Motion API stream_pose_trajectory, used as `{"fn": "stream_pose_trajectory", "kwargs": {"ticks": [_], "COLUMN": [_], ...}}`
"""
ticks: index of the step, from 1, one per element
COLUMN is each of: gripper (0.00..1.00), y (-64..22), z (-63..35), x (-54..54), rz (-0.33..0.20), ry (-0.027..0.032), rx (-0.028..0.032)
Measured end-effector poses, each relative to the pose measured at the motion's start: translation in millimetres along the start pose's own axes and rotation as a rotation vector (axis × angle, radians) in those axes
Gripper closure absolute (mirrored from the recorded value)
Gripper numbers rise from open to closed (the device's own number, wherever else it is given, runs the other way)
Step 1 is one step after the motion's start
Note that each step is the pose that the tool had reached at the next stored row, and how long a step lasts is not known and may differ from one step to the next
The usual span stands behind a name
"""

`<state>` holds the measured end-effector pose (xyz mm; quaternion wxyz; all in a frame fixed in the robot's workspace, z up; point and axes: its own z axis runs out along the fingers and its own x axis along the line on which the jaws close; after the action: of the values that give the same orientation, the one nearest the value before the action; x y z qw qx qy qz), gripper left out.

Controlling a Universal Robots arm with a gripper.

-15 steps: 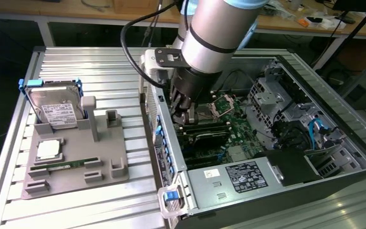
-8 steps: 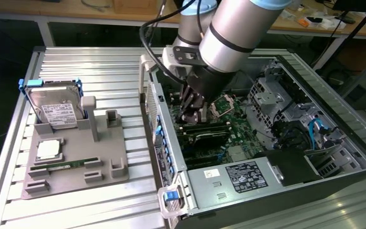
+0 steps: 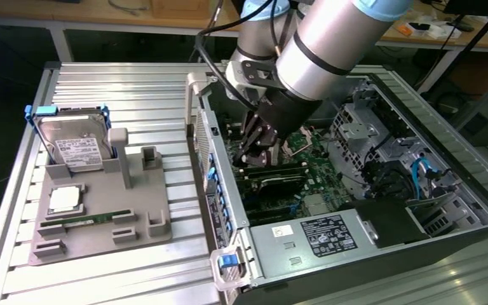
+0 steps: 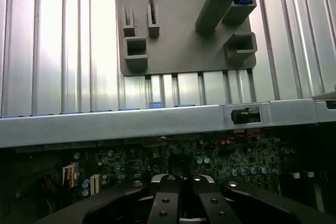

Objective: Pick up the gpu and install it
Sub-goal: 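Press down on the gpu until it lock into place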

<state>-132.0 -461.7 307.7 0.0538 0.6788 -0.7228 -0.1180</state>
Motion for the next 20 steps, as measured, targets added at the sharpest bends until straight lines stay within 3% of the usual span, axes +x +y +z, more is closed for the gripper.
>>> {"fn": "stream_pose_trajectory", "kwargs": {"ticks": [5, 6, 7, 8, 9, 11, 14, 17, 20], "gripper": [0.89, 0.89, 0.89, 0.89, 0.89, 0.89, 0.89, 0.89, 0.89], "y": [-0.9, -1.0, -1.2, -1.6, -1.7, -2.6, -4.7, -5.9, -7.0], "z": [-0.9, -0.9, -0.8, -0.1, 0.2, 1.3, 2.8, 5.8, 9.2], "x": [8.8, 10.4, 12.4, 13.4, 13.5, 13.6, 13.6, 13.9, 14.2], "rz": [0.010, 0.013, 0.019, 0.028, 0.032, 0.040, 0.047, 0.049, 0.050], "ry": [0.0111, 0.0110, 0.0103, 0.0096, 0.0096, 0.0094, 0.0092, 0.0110, 0.0144], "rx": [-0.0137, -0.0154, -0.0210, -0.0423, -0.0546, -0.0757, -0.0959, -0.1046, -0.1078]}}
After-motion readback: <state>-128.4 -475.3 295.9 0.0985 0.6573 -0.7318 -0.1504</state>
